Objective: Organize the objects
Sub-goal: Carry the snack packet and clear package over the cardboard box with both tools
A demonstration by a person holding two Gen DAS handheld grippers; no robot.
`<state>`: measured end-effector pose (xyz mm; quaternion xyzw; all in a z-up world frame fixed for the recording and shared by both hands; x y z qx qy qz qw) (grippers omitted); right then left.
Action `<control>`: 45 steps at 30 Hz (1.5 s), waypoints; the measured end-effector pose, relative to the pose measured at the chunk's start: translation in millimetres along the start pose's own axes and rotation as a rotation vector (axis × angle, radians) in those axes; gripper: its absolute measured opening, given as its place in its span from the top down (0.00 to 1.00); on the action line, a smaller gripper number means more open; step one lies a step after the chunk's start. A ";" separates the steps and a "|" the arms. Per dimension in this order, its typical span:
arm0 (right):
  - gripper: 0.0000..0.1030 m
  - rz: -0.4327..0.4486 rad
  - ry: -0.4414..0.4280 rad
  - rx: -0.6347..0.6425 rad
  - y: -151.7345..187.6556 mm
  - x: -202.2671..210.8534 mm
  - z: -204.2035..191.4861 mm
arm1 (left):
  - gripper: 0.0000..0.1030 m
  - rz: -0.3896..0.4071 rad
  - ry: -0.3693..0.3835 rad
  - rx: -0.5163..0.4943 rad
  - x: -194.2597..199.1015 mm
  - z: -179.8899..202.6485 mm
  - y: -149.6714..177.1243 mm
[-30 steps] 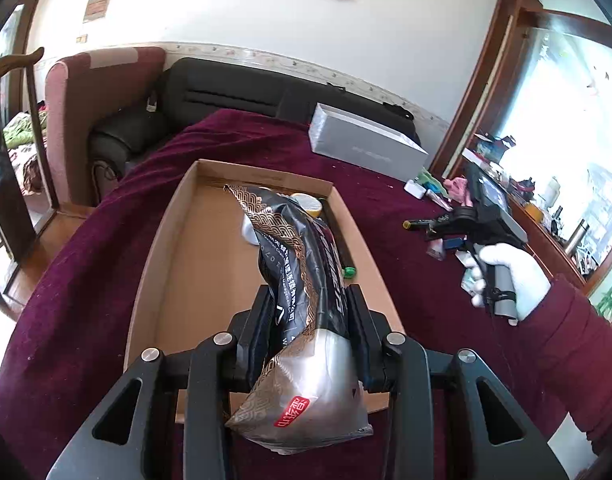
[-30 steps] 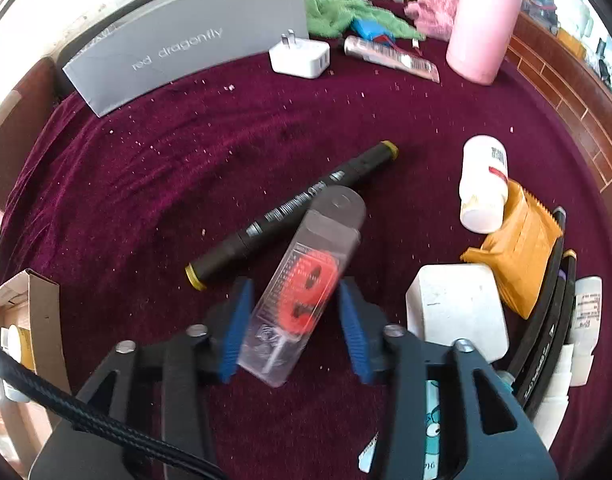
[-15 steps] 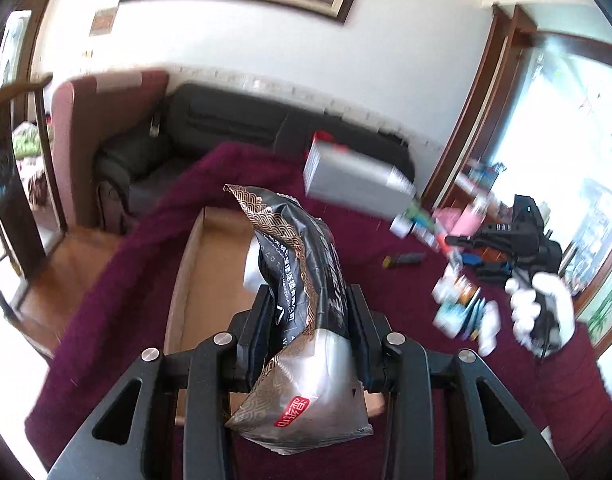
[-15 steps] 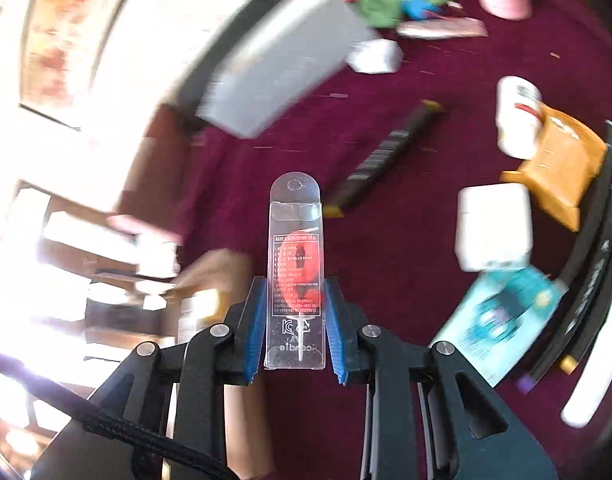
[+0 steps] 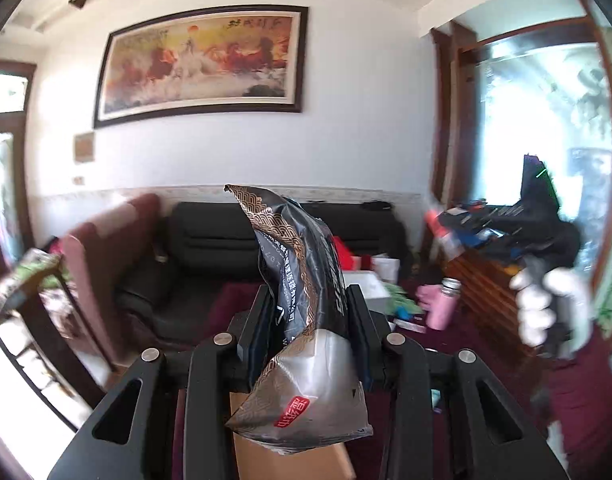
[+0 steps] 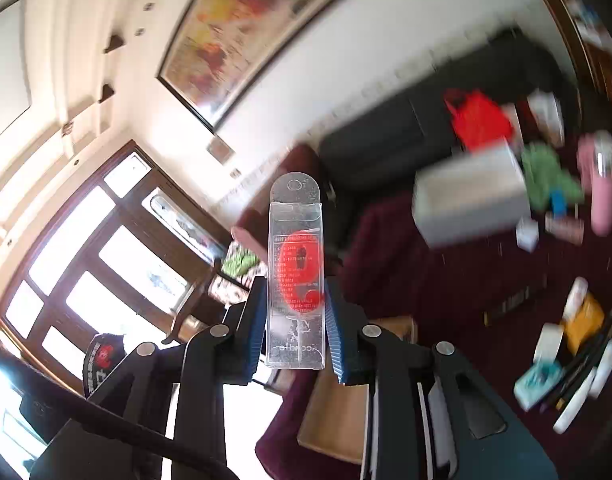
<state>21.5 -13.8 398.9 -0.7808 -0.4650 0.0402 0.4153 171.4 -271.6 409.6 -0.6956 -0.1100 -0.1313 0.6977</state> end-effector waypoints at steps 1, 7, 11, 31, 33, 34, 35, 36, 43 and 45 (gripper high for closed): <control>0.75 0.013 0.014 0.017 -13.6 1.9 -13.7 | 0.70 -0.014 -0.030 -0.006 -5.0 -5.3 -11.3; 0.75 0.029 0.116 0.094 -69.9 -39.4 -62.7 | 0.70 -0.076 -0.220 -0.078 -71.7 -45.2 -40.3; 0.75 -0.121 0.037 0.047 -20.4 -108.2 -22.8 | 0.70 -0.166 -0.148 -0.040 -152.4 -64.5 32.8; 0.75 -0.655 0.102 -0.211 259.9 -339.0 201.3 | 0.70 -0.600 -0.178 0.013 -370.3 -85.5 308.9; 0.75 -0.650 0.133 -0.178 263.3 -343.5 201.1 | 0.70 -0.598 -0.177 -0.011 -367.4 -83.2 306.8; 0.75 -0.640 0.149 -0.157 264.1 -344.5 200.5 | 0.70 -0.599 -0.185 -0.023 -364.9 -84.4 302.3; 0.75 -0.625 0.169 -0.131 264.5 -344.9 197.6 | 0.69 -0.600 -0.192 -0.030 -365.1 -83.0 301.0; 0.74 -0.604 0.197 -0.104 262.3 -344.1 192.0 | 0.69 -0.600 -0.187 -0.026 -366.4 -86.5 299.3; 0.64 -0.519 0.237 -0.042 249.2 -336.7 182.6 | 0.55 -0.594 -0.134 0.073 -355.2 -100.6 282.8; 0.64 -0.484 0.247 -0.011 242.1 -332.6 173.4 | 0.52 -0.586 -0.119 0.104 -347.8 -104.4 278.0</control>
Point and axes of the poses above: each gripper's, at about its wrist camera, not at the fingertips, and x roughly against the way its jaws point, z to its right, y to its underside, the point moved 3 cm from there along -x, roughly the way its jaws point, and after that the axes turned 2 degrees about -x, right-handed, at the moved point
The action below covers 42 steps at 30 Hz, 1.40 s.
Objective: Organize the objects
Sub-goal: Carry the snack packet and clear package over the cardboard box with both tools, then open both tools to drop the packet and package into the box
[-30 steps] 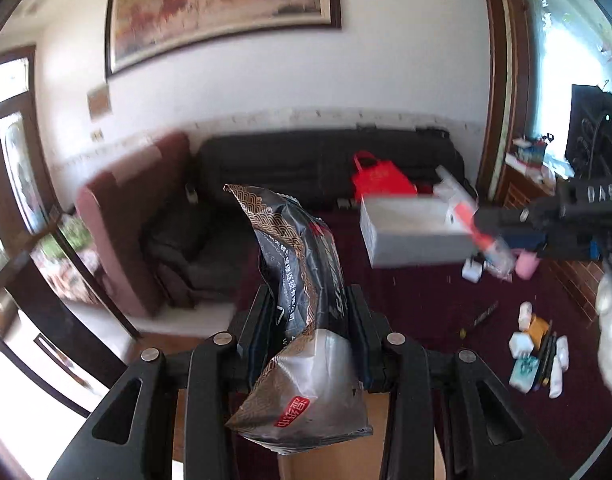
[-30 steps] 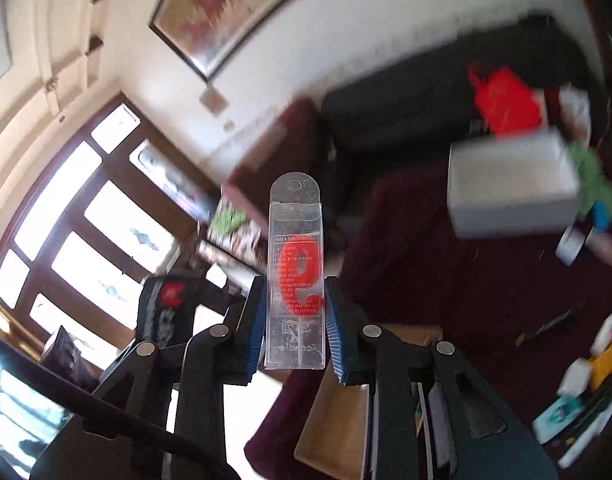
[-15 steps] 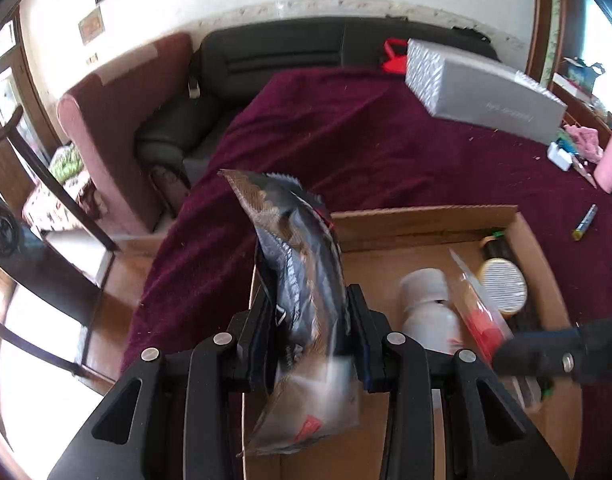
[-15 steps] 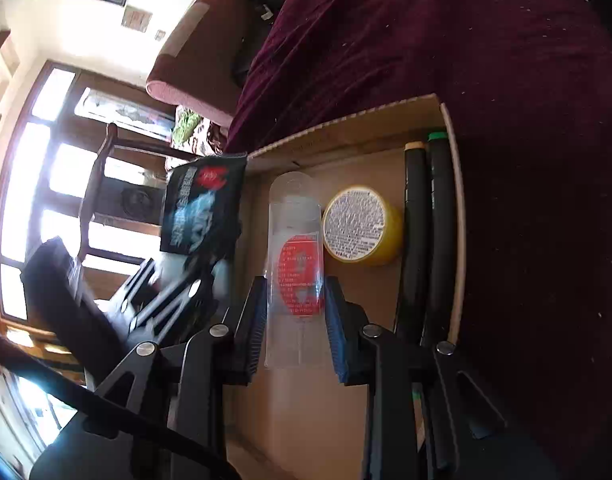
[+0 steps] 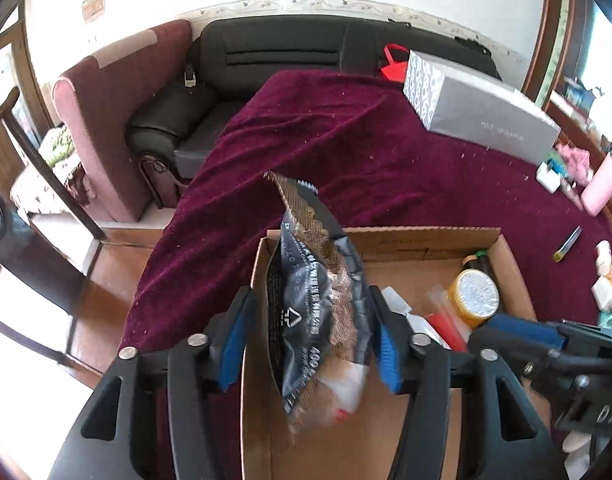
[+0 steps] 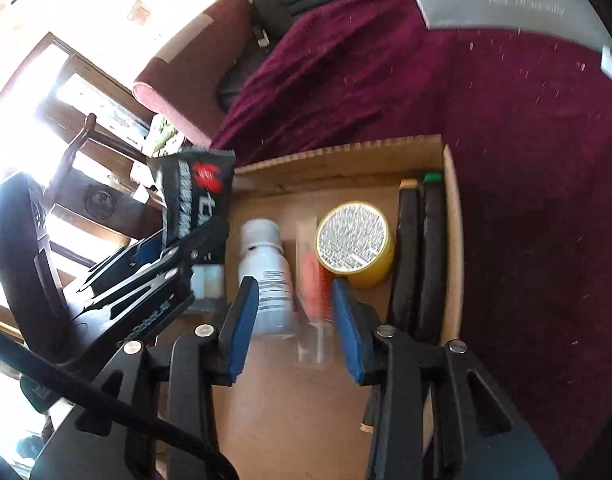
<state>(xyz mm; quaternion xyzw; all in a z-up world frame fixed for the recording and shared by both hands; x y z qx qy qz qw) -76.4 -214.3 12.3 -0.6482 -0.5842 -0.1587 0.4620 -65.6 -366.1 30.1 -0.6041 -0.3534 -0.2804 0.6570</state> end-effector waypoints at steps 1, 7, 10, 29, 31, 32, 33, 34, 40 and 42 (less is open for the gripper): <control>0.64 0.017 0.006 0.008 -1.0 6.6 -1.6 | 0.52 -0.001 0.015 0.008 2.0 -1.3 -0.6; 0.55 0.110 0.072 0.092 0.8 53.4 -13.0 | 0.50 0.017 0.002 -0.004 22.9 -4.1 8.2; 0.54 0.133 0.085 0.094 6.7 63.6 -10.5 | 0.50 0.045 -0.050 0.037 19.0 -10.0 -0.6; 0.53 0.175 0.028 -0.076 59.2 118.7 69.0 | 0.50 0.060 0.111 0.126 63.7 10.4 28.5; 0.53 0.208 0.026 -0.103 66.3 126.1 81.3 | 0.50 0.109 0.146 0.123 74.6 28.4 33.1; 0.53 0.231 0.033 -0.120 71.2 131.9 89.3 | 0.49 0.142 0.162 0.119 78.3 41.9 35.8; 0.53 0.240 0.037 -0.131 74.3 135.4 94.6 | 0.48 0.160 0.173 0.121 79.3 49.6 37.2; 0.53 0.243 0.036 -0.142 77.4 138.4 99.5 | 0.48 0.173 0.185 0.126 78.4 56.7 37.3; 0.53 0.267 0.049 -0.176 95.5 165.9 122.0 | 0.48 0.096 0.205 0.173 37.3 87.5 23.3; 0.53 0.302 0.055 -0.178 101.1 181.2 127.5 | 0.48 0.058 0.226 0.166 29.1 99.0 29.1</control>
Point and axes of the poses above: each gripper's, at about its wrist camera, not at the fingertips, and x roughly against the way its jaws point, z to its right, y to its underside, the point moved 3 cm from there along -x, roughly the way its jaws point, and after that the axes turned 2 degrees about -x, right-handed, at the moved point
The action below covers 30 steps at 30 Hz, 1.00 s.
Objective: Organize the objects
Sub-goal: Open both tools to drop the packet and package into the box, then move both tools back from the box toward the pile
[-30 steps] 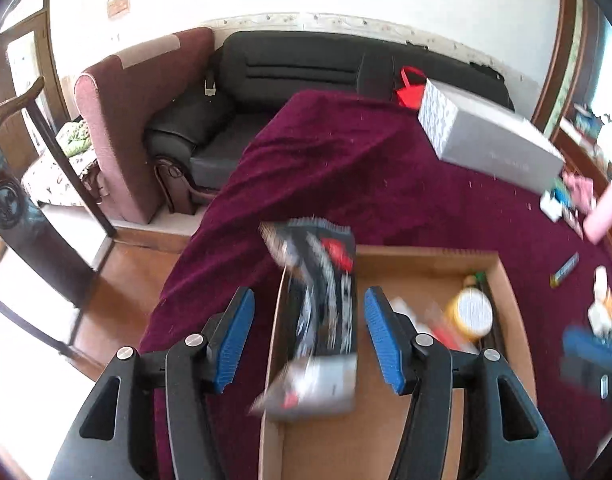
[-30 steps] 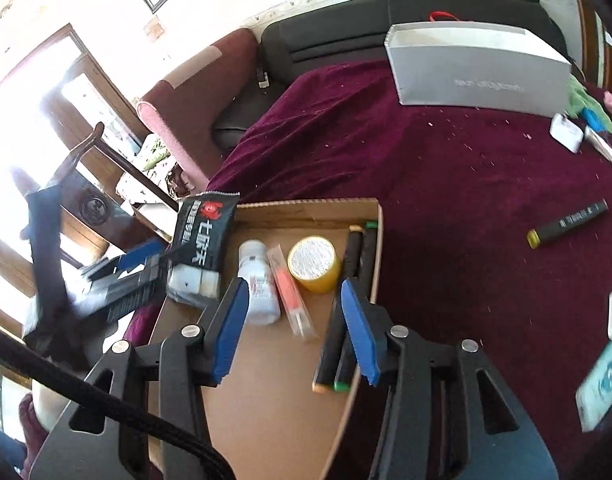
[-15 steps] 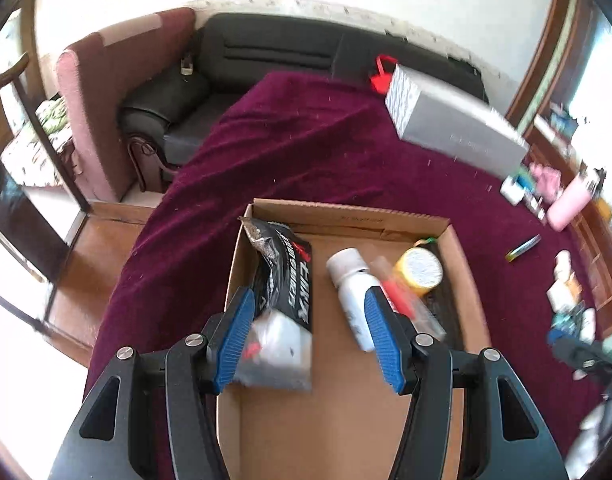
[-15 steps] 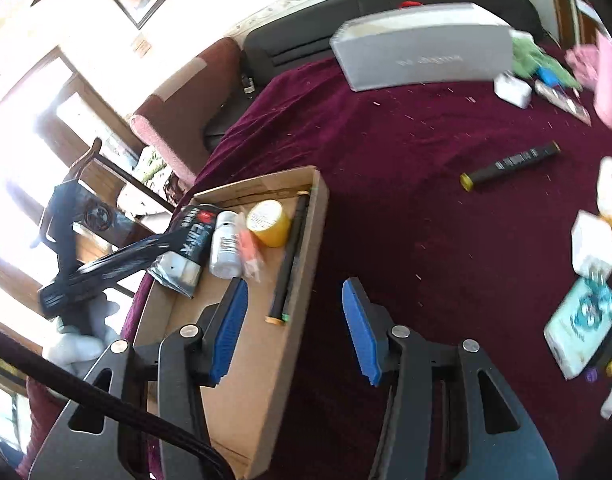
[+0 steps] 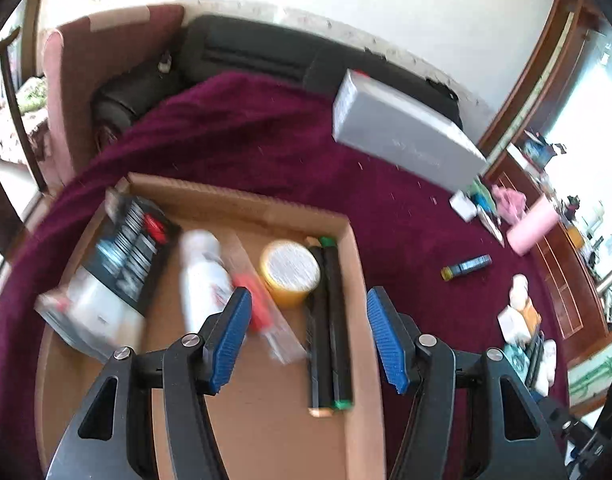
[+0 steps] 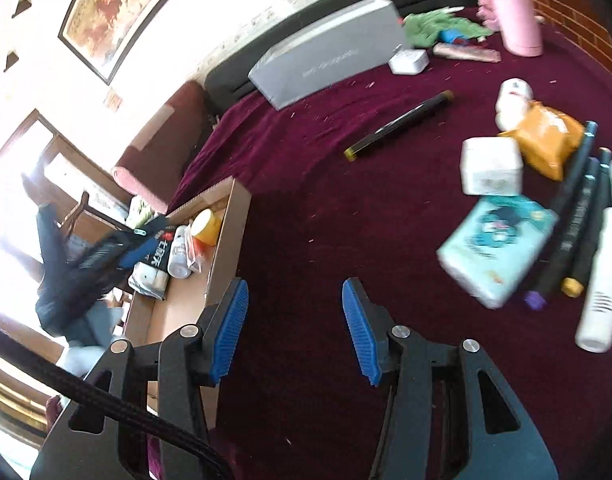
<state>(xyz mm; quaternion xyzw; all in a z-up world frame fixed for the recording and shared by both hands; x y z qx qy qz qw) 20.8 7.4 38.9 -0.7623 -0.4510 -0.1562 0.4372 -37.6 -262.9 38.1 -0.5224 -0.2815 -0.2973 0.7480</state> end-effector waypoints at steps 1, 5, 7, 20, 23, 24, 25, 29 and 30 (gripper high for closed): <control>0.53 0.013 0.004 0.001 -0.1 5.7 3.2 | 0.48 -0.010 0.008 -0.006 -1.1 3.2 5.0; 0.51 0.045 0.010 -0.017 0.0 21.2 14.9 | 0.48 -0.028 0.027 -0.008 2.7 11.3 30.1; 0.51 0.043 -0.004 -0.035 1.8 24.4 18.6 | 0.48 -0.007 0.032 0.006 9.3 10.4 34.3; 0.51 0.056 -0.001 -0.037 23.5 52.6 25.9 | 0.48 0.027 0.100 0.032 51.5 24.3 47.8; 0.51 0.080 0.030 -0.047 26.0 67.8 35.1 | 0.48 0.042 0.128 -0.066 83.8 59.1 52.7; 0.51 0.088 0.037 -0.055 26.8 72.1 38.0 | 0.44 0.052 0.136 -0.109 93.8 72.4 54.6; 0.51 0.096 0.044 -0.061 27.8 76.7 41.4 | 0.41 0.059 0.143 -0.142 100.8 84.0 56.6; 0.50 0.136 0.078 -0.097 29.0 93.7 57.8 | 0.38 0.015 0.189 -0.214 93.6 129.8 76.7; 0.50 0.141 0.087 -0.105 28.3 95.7 61.9 | 0.38 -0.007 0.186 -0.218 83.5 135.2 82.6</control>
Point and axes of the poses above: each gripper's, at about its wrist camera, not at the fingertips, and x roughly against the way its jaws point, z to its right, y to its underside, the point moved 3 cm from there along -x, roughly the way its jaws point, and after that the axes turned 2 degrees about -x, right-handed, at the moved point
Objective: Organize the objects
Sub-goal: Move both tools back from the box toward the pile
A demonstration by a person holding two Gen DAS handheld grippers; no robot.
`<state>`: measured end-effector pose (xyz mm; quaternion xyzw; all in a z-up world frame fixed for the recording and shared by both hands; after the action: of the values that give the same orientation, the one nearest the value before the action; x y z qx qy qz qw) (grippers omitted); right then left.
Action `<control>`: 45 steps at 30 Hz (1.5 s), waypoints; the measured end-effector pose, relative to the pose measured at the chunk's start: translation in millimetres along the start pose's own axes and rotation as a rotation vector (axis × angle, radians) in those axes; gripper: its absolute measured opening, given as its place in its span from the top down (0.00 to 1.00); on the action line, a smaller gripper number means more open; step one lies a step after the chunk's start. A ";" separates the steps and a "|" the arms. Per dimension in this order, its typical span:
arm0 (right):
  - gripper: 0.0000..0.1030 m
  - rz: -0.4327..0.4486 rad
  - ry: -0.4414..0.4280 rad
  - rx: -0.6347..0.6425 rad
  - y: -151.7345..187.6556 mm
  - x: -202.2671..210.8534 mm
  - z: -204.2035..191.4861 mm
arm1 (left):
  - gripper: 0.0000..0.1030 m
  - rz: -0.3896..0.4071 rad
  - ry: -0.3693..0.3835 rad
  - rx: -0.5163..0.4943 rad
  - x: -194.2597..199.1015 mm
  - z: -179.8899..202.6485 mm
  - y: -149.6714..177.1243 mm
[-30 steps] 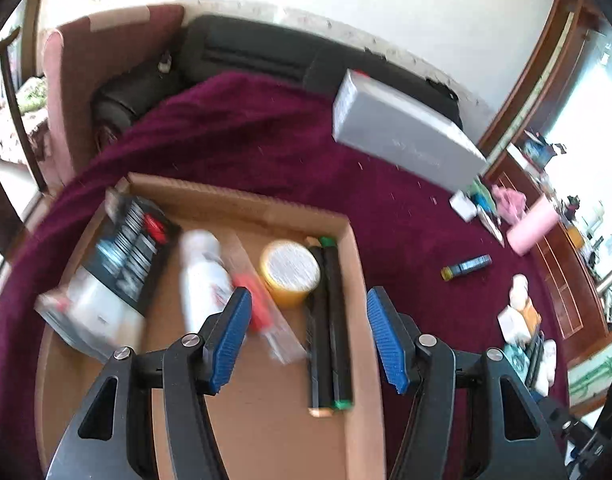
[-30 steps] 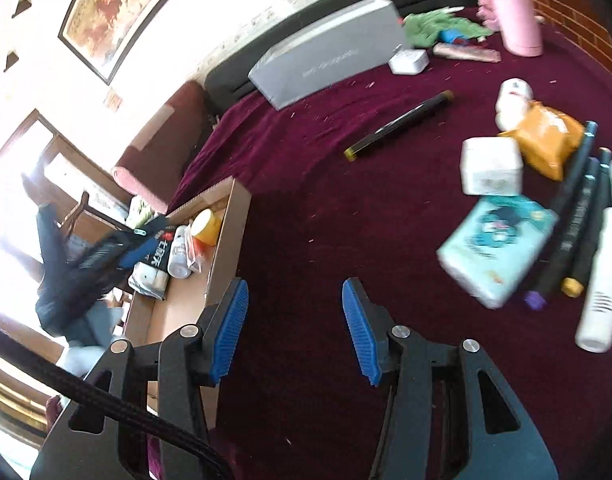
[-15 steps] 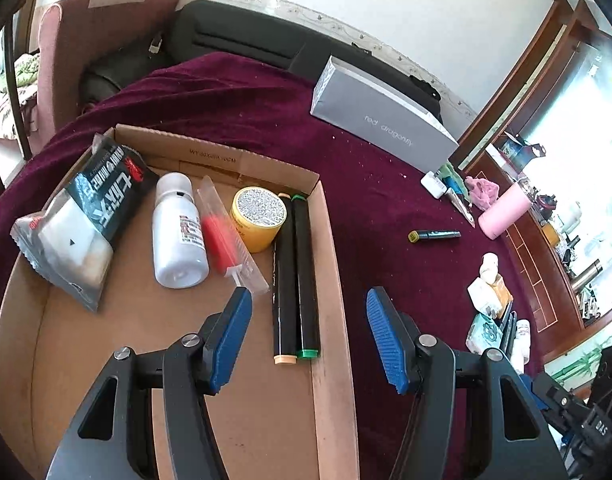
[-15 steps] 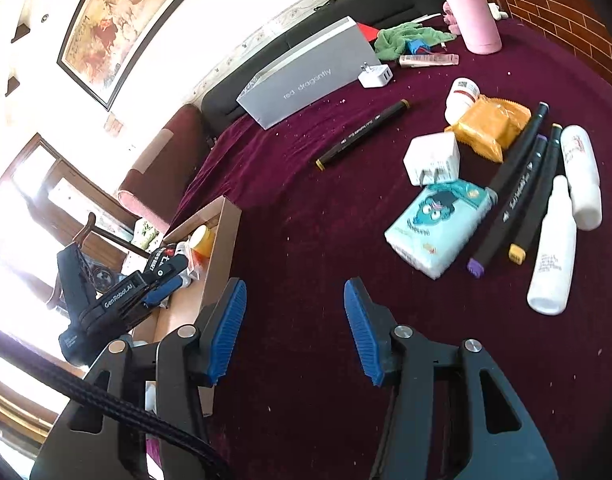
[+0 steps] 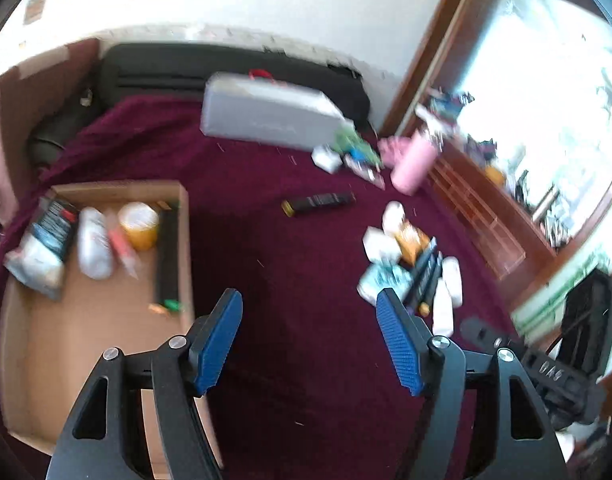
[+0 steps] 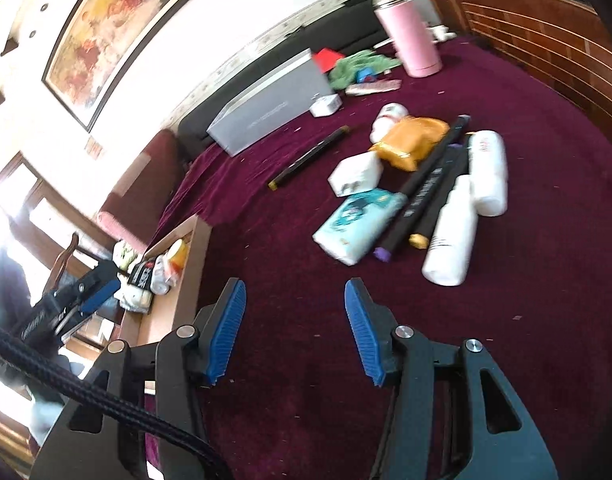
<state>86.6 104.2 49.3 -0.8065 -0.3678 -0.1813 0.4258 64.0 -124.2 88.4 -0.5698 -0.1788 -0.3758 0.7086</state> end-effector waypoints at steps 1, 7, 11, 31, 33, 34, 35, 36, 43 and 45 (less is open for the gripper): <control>0.50 0.004 0.008 -0.007 -1.6 0.9 4.4 | 0.38 -0.023 -0.005 0.003 -12.3 4.0 4.7; 0.50 0.024 0.044 -0.037 -12.9 0.4 34.9 | 0.39 -0.169 -0.014 0.063 -100.9 3.4 34.0; 0.50 0.037 0.051 -0.069 -26.7 -6.5 55.0 | 0.39 -0.122 -0.059 -0.014 -118.3 15.8 20.4; 0.47 0.013 -0.005 -0.221 -35.4 -30.0 119.0 | 0.01 -0.176 -0.215 -0.245 -152.6 46.0 27.3; 0.44 0.017 -0.018 -0.221 -34.9 -30.5 118.2 | 0.01 -0.176 -0.215 -0.246 -152.1 46.6 28.0; 0.41 0.019 -0.019 -0.215 -34.6 -30.8 117.0 | 0.01 -0.176 -0.215 -0.246 -151.4 47.0 28.4; 0.39 0.020 -0.018 -0.201 -34.2 -31.6 114.1 | 0.01 -0.176 -0.216 -0.247 -150.9 46.9 28.9; 0.35 0.021 -0.010 -0.177 -34.1 -32.7 110.4 | 0.01 -0.176 -0.216 -0.247 -151.1 47.0 28.7; 0.22 0.019 -0.011 -0.126 -33.6 -36.2 104.0 | 0.01 -0.176 -0.216 -0.247 -150.3 46.6 28.6; 0.22 0.024 -0.023 -0.135 -33.9 -36.1 105.4 | 0.01 -0.176 -0.216 -0.247 -150.1 46.5 28.5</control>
<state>35.1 187.2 -14.0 -0.8397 -0.3500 -0.1913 0.3685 -5.0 -29.2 -19.8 -0.6718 -0.2553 -0.3919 0.5744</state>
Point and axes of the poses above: each gripper's, at about its wrist camera, not at the fingertips, and x roughly against the way its jaws point, z to its right, y to its underside, the point moved 3 cm from there along -x, roughly the way its jaws point, and after that the axes turned 2 degrees about -x, right-handed, at the moved point
